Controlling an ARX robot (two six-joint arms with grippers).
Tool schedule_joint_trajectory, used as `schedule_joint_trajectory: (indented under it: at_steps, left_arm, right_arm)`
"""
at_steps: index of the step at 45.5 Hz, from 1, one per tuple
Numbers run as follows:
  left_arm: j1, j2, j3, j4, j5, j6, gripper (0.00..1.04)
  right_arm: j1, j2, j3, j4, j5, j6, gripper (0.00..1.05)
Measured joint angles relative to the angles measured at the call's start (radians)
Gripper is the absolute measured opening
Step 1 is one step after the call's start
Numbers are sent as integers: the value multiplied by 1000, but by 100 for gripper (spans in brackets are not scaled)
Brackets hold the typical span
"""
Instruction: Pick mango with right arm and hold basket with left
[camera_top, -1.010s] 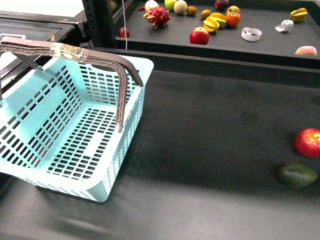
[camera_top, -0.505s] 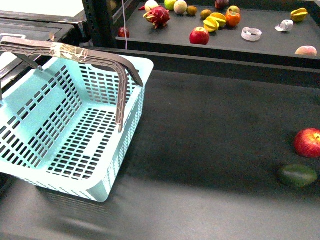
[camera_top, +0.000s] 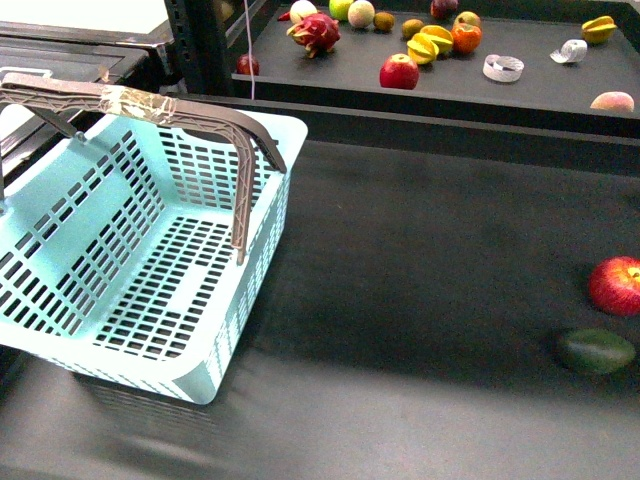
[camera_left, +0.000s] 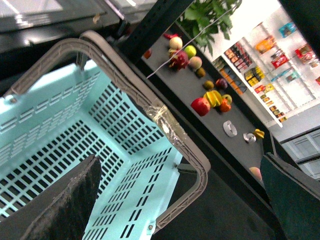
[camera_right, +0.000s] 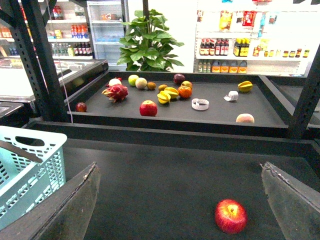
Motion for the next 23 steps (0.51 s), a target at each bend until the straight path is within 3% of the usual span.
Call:
schedule_joint_trajectory:
  at_steps: [11,23]
  left_arm:
    - [-66,577,296,85,-34,-93,99]
    - [-62,768,533,59,-17,-156,99]
  right_arm:
    - [0,0,0,0,0,0,96]
    - [0,0,0,0,0,0,96]
